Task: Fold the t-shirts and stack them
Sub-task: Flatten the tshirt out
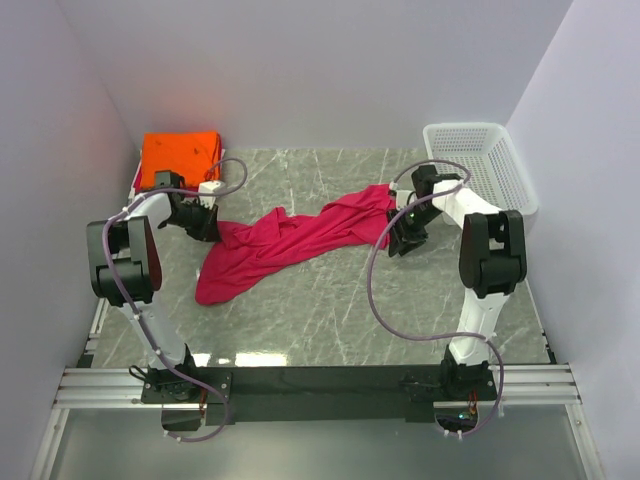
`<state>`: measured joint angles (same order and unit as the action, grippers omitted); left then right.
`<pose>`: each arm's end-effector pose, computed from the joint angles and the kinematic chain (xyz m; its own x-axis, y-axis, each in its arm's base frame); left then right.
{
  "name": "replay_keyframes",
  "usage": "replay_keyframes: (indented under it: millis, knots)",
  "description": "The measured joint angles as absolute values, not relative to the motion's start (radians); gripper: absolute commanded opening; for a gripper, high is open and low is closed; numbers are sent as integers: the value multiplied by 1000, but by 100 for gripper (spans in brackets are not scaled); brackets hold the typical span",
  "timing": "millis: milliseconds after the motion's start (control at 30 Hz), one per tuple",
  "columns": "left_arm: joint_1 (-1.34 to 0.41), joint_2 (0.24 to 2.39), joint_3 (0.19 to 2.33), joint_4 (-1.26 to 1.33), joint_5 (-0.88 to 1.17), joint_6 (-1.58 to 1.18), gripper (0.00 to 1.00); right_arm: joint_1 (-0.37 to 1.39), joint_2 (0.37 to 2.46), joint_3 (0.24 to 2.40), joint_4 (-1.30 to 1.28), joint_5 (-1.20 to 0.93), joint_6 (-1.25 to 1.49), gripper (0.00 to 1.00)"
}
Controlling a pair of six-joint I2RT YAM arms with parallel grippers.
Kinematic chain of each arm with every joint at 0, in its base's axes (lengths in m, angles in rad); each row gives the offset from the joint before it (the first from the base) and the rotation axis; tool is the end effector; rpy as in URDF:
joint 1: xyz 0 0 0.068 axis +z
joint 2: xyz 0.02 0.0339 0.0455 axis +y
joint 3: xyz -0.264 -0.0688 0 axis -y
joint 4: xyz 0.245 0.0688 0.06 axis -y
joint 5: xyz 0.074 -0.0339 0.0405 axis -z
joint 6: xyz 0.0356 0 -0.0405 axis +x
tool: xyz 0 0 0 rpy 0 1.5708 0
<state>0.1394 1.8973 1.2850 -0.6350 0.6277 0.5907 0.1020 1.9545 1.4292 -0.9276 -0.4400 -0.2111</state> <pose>0.3716 0.0310 0.1744 -0.7395 0.3514 -0.5741 0.5831 0.7606 -0.2854 0.3699 0.0531 0.1819 -0.9362 -0.2864 -0.2036 -0.3458 0.8539 0.3889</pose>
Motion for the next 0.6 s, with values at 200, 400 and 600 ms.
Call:
replay_keyframes:
  millis: [200, 400, 600]
  knots:
    - [139, 1891, 1291, -664, 632, 611, 1, 102, 1988, 1448, -912, -456, -176, 47]
    - [139, 1848, 1291, -701, 638, 627, 1, 102, 1989, 1460, -878, -461, -133, 53]
    - [139, 1831, 1291, -725, 652, 634, 1, 102, 2041, 1504, -840, -474, -98, 56]
